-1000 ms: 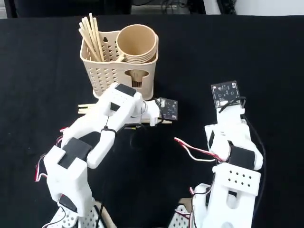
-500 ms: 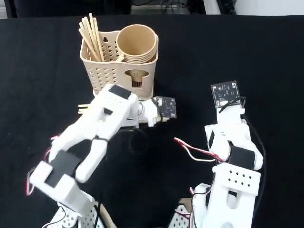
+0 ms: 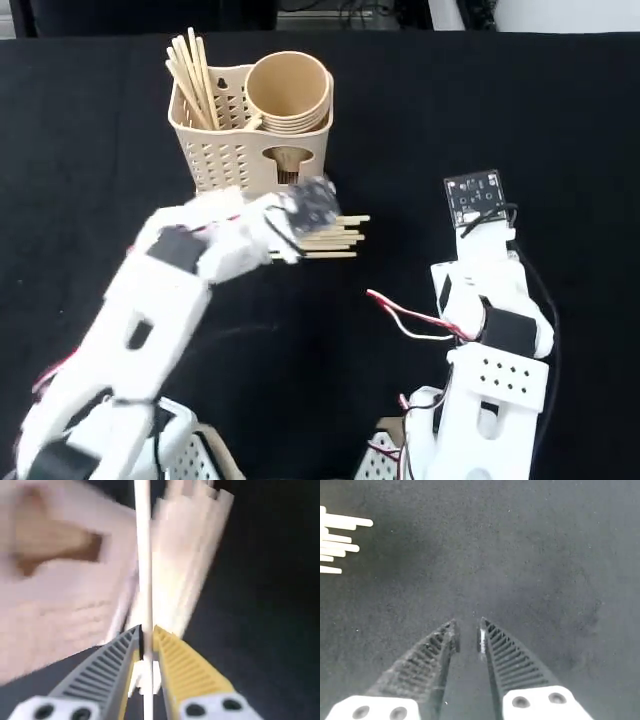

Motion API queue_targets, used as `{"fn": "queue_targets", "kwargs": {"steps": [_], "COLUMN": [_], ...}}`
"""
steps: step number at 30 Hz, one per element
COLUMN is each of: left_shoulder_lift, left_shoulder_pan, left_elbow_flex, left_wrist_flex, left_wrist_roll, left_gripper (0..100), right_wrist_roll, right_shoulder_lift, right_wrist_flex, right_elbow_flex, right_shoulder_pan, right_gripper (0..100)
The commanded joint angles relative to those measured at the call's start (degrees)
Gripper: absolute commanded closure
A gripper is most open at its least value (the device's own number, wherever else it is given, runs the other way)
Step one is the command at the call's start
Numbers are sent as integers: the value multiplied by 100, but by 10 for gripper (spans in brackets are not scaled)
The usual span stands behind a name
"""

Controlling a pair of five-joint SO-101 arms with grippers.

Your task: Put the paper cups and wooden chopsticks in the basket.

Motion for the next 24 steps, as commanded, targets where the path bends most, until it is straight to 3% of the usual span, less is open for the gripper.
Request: {"fn": "queue_targets", "kwargs": {"steps": [1,5,8,11,15,20,24], "left_shoulder_lift": [-1363,-2734,-3182,-3077,-2338,-888,396], "left_shoulder_pan": [-233,-251,-268,-505,-901,-1490,-1807], "left_elbow_flex": [66,435,1033,1191,620,-426,-971], "left_wrist_flex": [-1055,-3244,-5240,-6585,-6954,-6954,-6954], "left_wrist_roll": [1284,2400,2593,2620,2866,4589,5099], "left_gripper": [971,971,971,971,971,971,971], "right_wrist_roll": [44,44,44,44,44,44,44], "right_shoulder_lift": [-13,-13,-13,-13,-13,-13,-13], "right_wrist_flex": [-70,-70,-70,-79,-79,-88,-88], "right_elbow_flex": [-119,-119,-110,-110,-101,-101,-92], "right_shoulder_pan": [70,79,62,62,62,62,62], "right_gripper": [920,920,920,920,920,920,920]}}
